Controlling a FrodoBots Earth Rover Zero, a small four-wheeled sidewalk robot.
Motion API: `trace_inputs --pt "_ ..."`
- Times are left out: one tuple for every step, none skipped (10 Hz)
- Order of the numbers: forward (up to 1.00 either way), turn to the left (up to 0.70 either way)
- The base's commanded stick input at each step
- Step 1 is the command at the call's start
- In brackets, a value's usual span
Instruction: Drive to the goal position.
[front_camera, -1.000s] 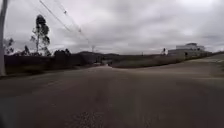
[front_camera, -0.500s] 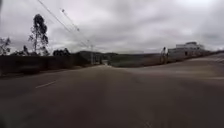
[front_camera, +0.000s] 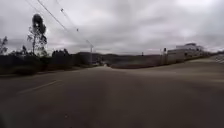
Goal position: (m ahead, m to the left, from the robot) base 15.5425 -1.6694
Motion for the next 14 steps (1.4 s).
trace_inputs --pt "0.70 0.00" --pt "0.70 0.00" --pt "0.70 0.00" --pt "0.70 0.00" --pt "0.70 0.00" --pt "0.70 0.00" --pt "0.70 0.00" --pt "0.70 0.00" --pt "0.70 0.00" --pt "0.70 0.00" --pt "0.70 0.00" --pt "0.70 0.00" --pt "0.70 0.00" --pt "0.70 0.00"
